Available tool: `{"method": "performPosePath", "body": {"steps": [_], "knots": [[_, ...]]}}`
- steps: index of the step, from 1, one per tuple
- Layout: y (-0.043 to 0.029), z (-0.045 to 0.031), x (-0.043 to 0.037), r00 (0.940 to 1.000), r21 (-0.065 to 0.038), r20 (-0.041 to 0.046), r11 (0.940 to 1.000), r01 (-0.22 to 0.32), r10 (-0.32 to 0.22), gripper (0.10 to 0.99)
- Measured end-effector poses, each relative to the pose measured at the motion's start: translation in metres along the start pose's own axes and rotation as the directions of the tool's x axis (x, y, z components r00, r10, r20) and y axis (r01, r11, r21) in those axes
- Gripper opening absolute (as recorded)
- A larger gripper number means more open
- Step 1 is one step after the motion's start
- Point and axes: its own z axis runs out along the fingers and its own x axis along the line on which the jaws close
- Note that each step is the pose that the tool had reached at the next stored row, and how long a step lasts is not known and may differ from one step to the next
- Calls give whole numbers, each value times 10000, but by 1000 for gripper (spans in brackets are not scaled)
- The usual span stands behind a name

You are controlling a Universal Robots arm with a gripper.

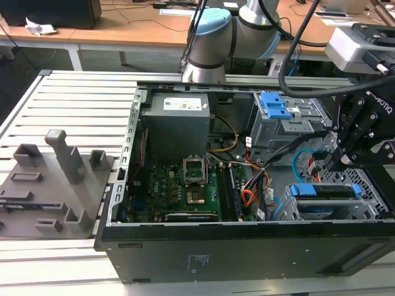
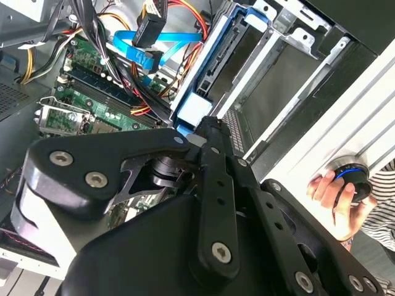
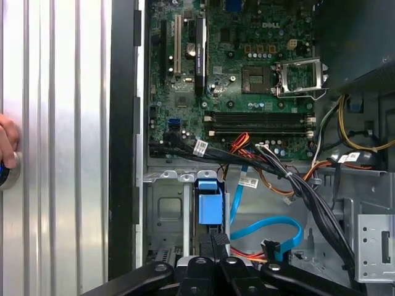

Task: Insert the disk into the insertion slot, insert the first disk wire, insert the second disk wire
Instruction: 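Insert the disk into the insertion slot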

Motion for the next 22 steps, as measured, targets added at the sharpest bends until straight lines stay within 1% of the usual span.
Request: {"method": "performPosePath", "body": {"steps": [3, 8, 12, 15, 16, 17, 18, 22], "knots": [[-5, 38, 0, 10000, 0, 0, 10000, 0, 0, 106], [-25, 147, -1, 10000, 0, -1, 10000, 0, 0, 106], [-36, 179, -1, 10000, 0, 0, 10000, 0, 0, 106], [-54, 221, -2, 10000, 0, 0, 10000, 0, 0, 106], [-65, 249, -2, 10000, 0, 1, 10000, 1, -1, 106], [-95, 261, -2, 10000, 0, -2, 10000, 0, 0, 106], [-121, 268, -3, 10000, -1, 0, 10000, 1, -1, 106], [-177, 295, -4, 10000, -2, 0, 10000, 0, 0, 106]]}}
